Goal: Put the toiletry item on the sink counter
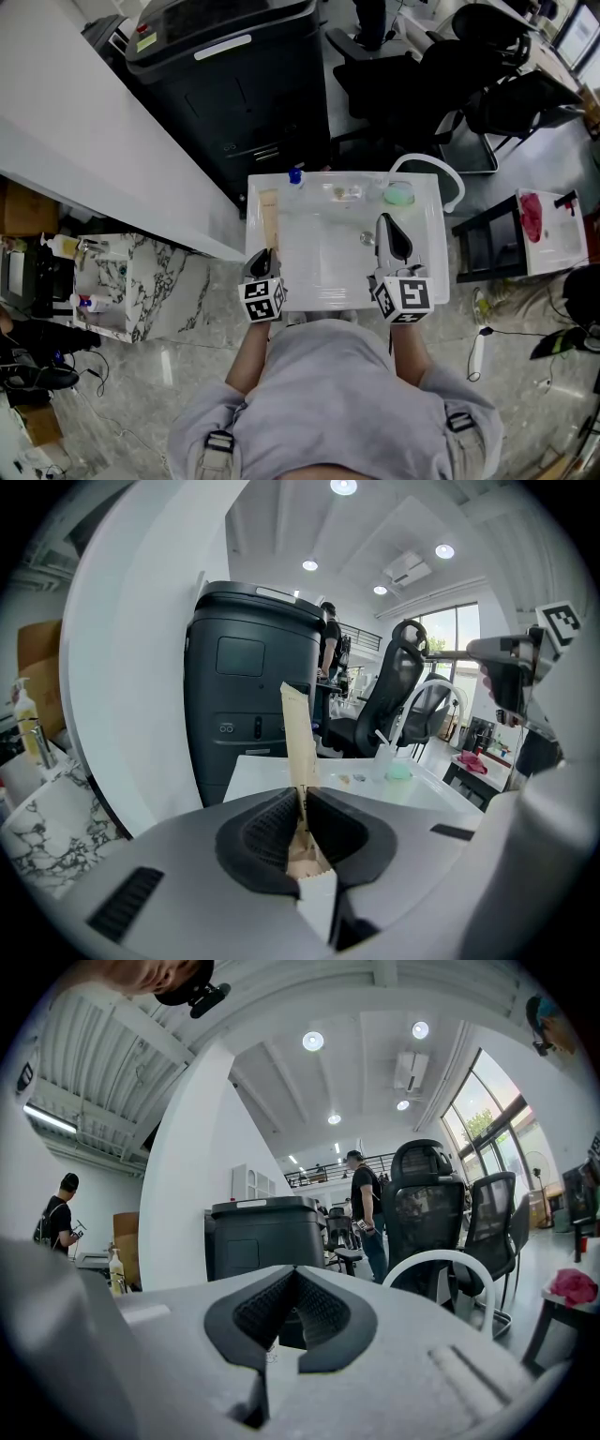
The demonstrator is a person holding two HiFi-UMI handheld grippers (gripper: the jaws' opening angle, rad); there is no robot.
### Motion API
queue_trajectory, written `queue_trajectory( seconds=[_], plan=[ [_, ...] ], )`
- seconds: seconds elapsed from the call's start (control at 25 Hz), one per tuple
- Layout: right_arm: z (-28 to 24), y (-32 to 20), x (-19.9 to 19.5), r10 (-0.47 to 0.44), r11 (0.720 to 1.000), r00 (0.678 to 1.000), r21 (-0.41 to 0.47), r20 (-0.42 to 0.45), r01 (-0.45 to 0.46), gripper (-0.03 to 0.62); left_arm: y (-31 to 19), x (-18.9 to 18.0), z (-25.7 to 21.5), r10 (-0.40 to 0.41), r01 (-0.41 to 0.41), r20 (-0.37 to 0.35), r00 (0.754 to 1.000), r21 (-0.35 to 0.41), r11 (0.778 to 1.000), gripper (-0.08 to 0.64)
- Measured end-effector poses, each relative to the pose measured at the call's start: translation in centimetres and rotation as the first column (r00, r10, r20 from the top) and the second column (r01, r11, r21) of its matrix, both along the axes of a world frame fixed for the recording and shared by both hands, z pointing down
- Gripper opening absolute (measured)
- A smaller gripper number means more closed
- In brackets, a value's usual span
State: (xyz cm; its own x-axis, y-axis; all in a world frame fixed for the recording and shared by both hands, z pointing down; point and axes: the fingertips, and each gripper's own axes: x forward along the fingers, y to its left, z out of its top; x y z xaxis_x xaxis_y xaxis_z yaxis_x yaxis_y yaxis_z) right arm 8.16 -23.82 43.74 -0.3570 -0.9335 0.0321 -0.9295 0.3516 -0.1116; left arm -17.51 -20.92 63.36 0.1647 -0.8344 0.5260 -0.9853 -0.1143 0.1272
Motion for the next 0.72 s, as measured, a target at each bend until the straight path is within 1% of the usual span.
queue_trajectory(
  seconds=[0.36, 0.72],
  plan=[
    [0.0, 0.0, 0.1, -0.002, 1.000, 1.000, -0.003, 0.003, 0.002, 0.005, 0.2, -0.2, 1.1, -0.005, 0.006, 0.006, 1.000, -0.025, 1.000, 0.034],
    [0.1, 0.0, 0.2, 0.000, 1.000, 1.000, -0.007, 0.003, 0.000, 0.005, 0.6, -0.4, 2.4, -0.004, 0.005, 0.029, 1.000, -0.052, 0.999, 0.034]
  ],
)
